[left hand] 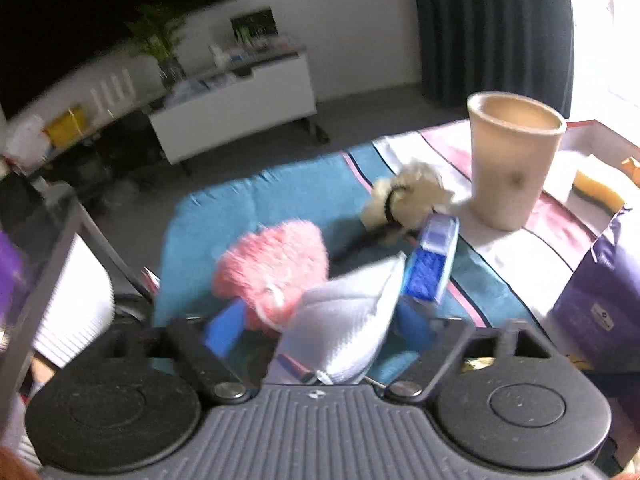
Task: Organize soft objects
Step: 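Grasp the white face mask with the left tool while the right tool grasps the yellow cloth, then carry the white mask and yellow cloth in both tools over the white box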
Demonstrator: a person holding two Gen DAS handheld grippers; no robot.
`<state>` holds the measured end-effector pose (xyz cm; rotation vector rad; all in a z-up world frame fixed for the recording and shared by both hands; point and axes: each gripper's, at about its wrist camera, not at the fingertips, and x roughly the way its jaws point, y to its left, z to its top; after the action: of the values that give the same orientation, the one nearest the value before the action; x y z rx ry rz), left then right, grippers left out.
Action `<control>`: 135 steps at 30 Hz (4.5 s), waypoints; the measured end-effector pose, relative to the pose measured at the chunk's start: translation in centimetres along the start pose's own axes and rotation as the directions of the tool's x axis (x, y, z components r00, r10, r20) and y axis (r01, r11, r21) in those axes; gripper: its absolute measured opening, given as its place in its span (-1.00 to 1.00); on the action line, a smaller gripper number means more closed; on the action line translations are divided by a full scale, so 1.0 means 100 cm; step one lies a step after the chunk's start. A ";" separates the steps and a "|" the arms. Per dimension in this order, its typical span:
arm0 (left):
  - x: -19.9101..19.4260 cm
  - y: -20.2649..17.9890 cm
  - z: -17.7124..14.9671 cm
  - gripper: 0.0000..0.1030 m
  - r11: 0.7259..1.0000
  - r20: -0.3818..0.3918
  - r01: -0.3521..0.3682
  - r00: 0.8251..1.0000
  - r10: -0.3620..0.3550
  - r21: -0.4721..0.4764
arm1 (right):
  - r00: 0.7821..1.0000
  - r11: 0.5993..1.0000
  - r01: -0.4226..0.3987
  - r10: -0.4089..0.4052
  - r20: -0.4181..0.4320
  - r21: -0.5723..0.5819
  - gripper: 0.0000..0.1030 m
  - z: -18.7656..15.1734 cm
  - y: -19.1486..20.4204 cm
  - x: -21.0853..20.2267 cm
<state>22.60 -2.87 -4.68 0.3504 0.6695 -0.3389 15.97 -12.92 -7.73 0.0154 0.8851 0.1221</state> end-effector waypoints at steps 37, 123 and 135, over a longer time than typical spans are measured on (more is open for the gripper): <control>-0.126 -0.008 -0.024 -0.18 0.841 0.072 0.095 0.995 -0.067 -0.532 | 0.957 0.996 0.049 -0.067 0.282 0.072 -0.66 0.013 -0.049 -0.124; -0.041 -0.224 0.097 -0.17 0.906 0.008 0.282 0.955 -0.295 -0.316 | 0.907 0.893 0.214 -0.332 0.260 0.395 -0.65 -0.024 -0.266 -0.149; -0.021 -0.232 0.106 -0.17 0.899 -0.023 0.280 0.952 -0.305 -0.337 | 0.920 0.899 0.204 -0.311 0.239 0.386 -0.64 -0.012 -0.285 -0.124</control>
<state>17.24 -27.54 -0.33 -0.0624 0.8410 -0.4932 10.11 -42.71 -0.75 0.2469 0.5906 -0.2898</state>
